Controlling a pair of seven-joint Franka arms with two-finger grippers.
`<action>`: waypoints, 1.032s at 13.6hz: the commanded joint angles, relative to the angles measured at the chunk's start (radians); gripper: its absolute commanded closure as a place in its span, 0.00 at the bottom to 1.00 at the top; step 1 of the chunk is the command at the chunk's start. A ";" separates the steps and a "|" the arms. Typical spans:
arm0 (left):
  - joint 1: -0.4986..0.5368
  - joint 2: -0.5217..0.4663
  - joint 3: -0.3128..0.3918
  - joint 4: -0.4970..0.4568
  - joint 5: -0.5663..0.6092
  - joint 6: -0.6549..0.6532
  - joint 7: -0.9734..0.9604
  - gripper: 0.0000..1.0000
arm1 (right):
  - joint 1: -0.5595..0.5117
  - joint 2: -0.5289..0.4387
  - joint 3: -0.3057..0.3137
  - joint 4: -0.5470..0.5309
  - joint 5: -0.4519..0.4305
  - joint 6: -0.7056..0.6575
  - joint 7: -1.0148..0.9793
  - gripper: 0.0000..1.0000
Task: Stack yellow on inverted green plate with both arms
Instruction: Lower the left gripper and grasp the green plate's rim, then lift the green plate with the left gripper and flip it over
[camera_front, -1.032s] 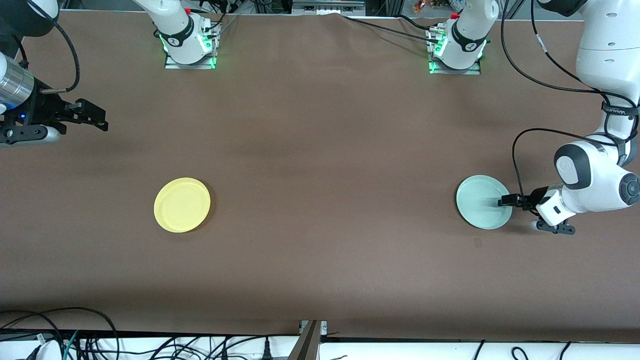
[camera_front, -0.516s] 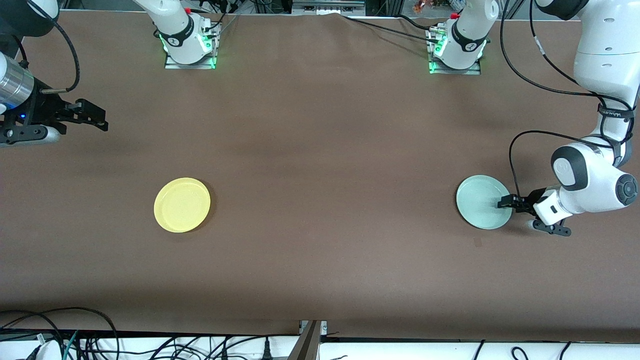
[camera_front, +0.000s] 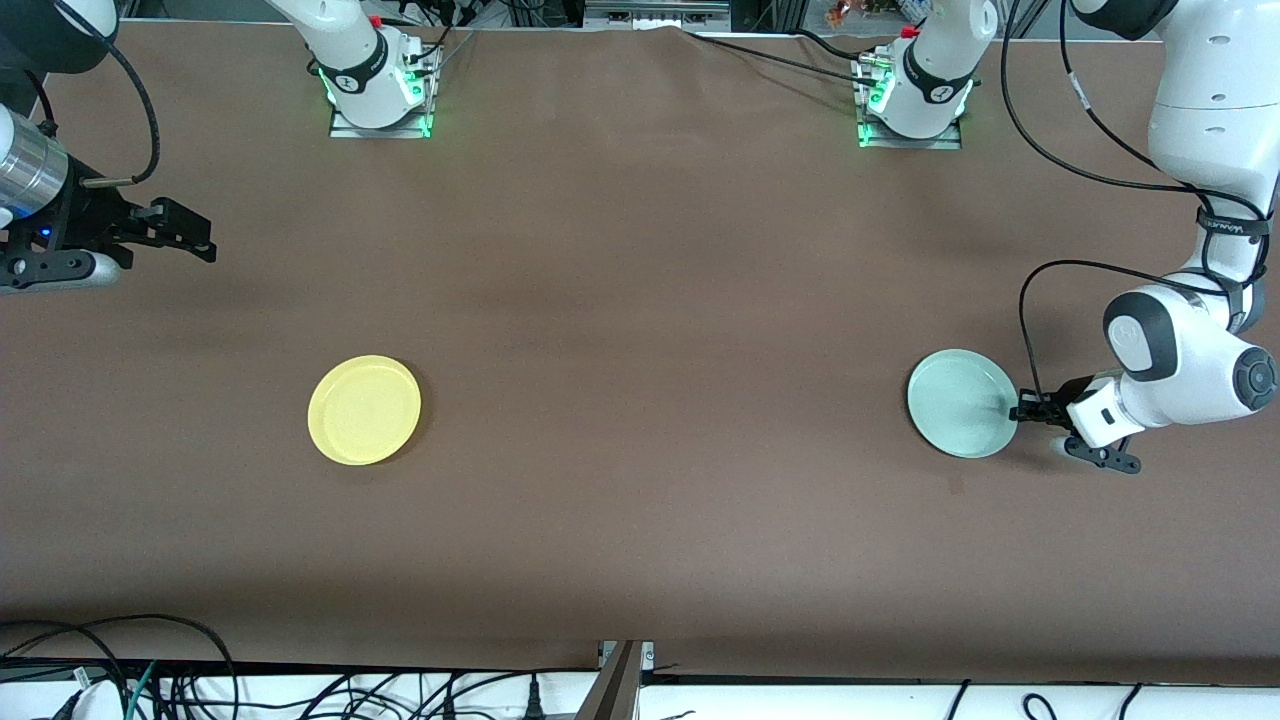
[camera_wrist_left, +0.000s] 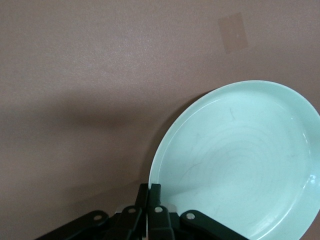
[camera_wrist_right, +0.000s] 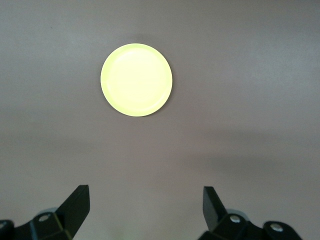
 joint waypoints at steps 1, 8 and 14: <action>-0.007 -0.025 0.003 0.002 -0.023 0.002 0.044 1.00 | -0.004 0.002 0.005 0.009 -0.013 -0.007 0.010 0.00; -0.148 -0.093 0.000 0.084 -0.021 0.000 0.015 1.00 | -0.004 0.002 0.005 0.009 -0.012 -0.005 0.010 0.00; -0.221 -0.094 -0.122 0.187 0.294 0.007 -0.231 1.00 | -0.004 0.002 0.005 0.009 -0.012 -0.005 0.010 0.00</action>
